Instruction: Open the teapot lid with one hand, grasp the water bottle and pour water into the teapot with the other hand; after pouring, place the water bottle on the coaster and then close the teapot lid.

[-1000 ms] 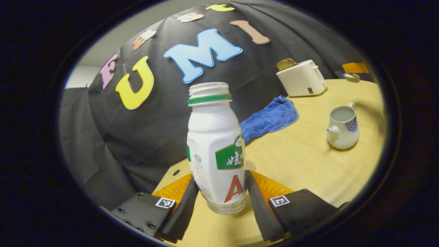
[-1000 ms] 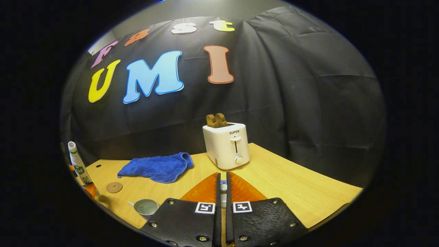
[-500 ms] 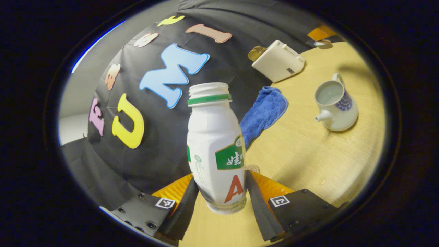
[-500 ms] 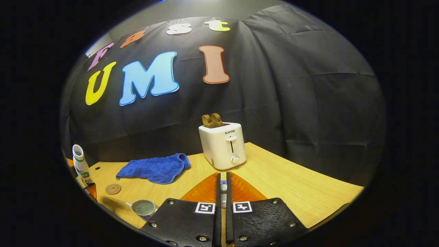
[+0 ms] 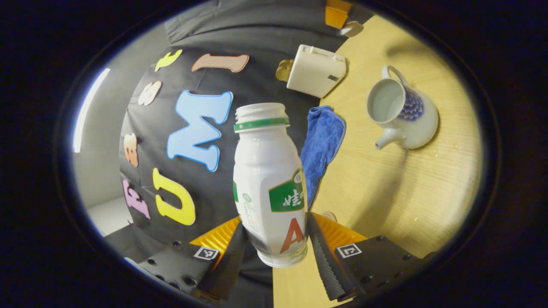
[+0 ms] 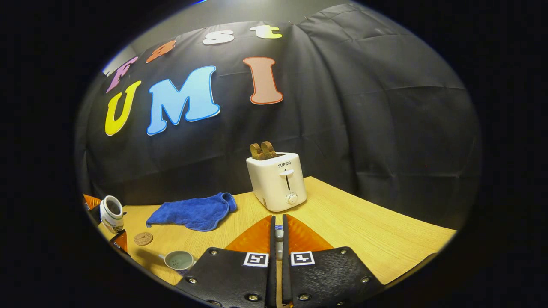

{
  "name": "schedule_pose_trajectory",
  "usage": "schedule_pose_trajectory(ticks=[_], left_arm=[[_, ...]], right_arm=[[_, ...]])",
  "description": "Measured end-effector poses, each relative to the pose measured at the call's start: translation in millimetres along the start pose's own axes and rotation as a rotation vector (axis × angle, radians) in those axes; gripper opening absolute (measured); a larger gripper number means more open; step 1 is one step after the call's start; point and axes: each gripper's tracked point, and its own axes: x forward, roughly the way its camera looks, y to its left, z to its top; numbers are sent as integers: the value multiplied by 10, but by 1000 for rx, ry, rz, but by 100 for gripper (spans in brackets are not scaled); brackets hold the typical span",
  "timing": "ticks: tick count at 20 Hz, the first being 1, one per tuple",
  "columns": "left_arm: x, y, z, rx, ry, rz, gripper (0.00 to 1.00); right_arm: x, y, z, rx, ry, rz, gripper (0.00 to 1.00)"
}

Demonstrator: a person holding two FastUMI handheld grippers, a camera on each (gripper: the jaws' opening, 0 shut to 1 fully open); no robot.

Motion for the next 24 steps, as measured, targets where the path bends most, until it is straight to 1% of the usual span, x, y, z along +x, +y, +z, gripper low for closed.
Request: schedule_pose_trajectory(ticks=[1,4,8,13,21,23,24], left_arm=[[16,-14,32,18,-6,0,84],[18,-19,101,71,-16,18,91],[27,-34,259,181,-39,54,91],[65,32,320,270,-57,86,91],[87,91,337,351,-66,113,91],[72,92,365,365,-68,111,84],[96,98,350,369,-68,112,88]], right_arm=[[4,-3,-1,3,3,0,5],[7,-20,-6,6,3,-3,5],[24,-17,-27,6,9,-2,5],[24,-24,-26,9,10,-1,5],[31,-16,-38,8,14,5,5],[36,-14,-37,9,14,6,5],[38,-16,-43,10,15,6,5]])
